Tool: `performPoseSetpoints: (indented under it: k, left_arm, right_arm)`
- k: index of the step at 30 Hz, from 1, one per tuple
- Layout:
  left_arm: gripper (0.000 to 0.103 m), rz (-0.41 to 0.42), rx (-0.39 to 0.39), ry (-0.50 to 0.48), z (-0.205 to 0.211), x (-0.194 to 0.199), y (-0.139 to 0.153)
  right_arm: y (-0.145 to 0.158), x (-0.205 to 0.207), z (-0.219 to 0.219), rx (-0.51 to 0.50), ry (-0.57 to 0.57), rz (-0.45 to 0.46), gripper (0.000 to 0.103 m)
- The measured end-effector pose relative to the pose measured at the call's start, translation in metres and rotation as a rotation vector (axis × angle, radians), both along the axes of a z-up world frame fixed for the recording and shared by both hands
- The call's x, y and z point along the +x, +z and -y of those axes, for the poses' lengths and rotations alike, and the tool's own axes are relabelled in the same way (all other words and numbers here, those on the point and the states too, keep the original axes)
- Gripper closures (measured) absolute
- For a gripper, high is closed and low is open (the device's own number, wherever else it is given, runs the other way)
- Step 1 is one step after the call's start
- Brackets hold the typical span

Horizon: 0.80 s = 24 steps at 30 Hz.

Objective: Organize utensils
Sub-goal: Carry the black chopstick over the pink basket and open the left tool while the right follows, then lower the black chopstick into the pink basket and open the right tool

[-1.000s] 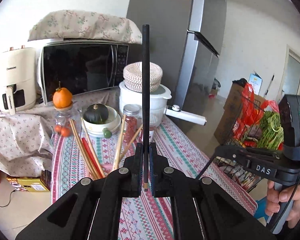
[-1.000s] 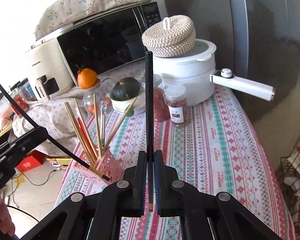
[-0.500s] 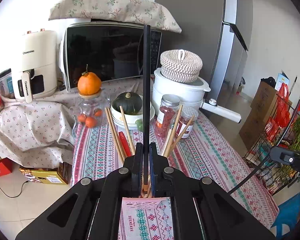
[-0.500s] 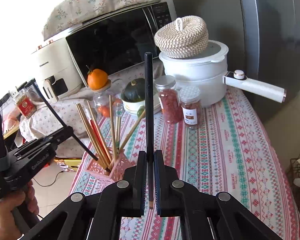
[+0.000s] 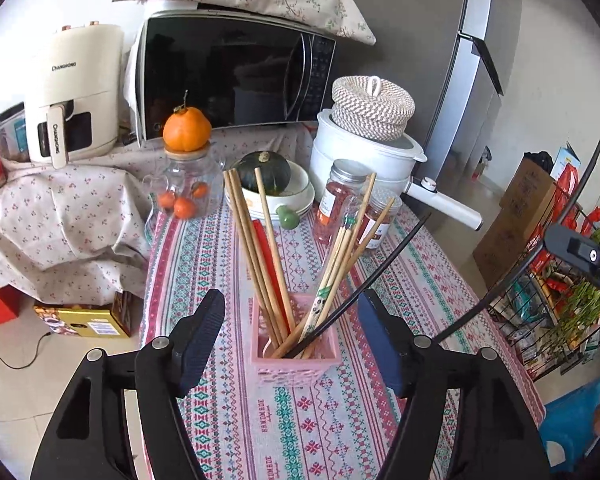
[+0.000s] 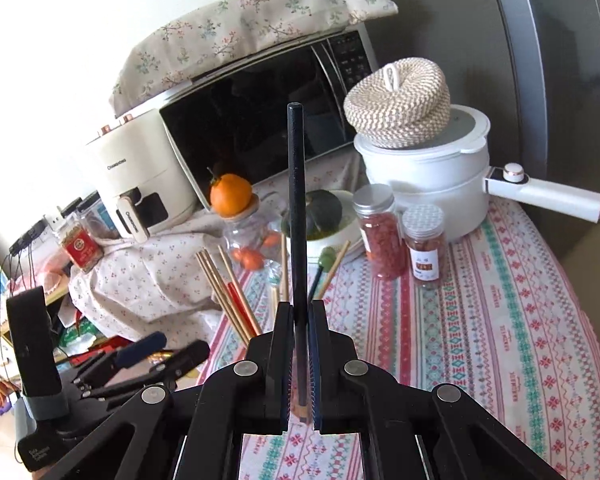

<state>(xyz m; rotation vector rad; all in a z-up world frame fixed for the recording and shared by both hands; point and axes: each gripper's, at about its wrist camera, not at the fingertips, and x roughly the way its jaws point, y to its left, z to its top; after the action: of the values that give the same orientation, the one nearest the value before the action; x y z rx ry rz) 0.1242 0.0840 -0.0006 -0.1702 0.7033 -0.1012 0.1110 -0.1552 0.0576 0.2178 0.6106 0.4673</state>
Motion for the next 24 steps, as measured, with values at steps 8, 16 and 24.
performPoseSetpoints:
  k: [8,16,24]
  left_arm:
    - [0.026,-0.070,0.013,0.000,-0.023,-0.019,-0.016]
    - [0.025,-0.139,0.037,-0.007,-0.036,-0.027,-0.036]
    - [0.025,-0.149,0.056,-0.041,-0.024,-0.028,-0.040]
  right_arm:
    - [-0.003,0.009,-0.027,0.051,0.015,0.046,0.098]
    - [-0.023,0.031,-0.052,0.090,0.007,0.051,0.098]
    - [-0.052,0.053,-0.070,0.114,0.027,-0.015,0.078]
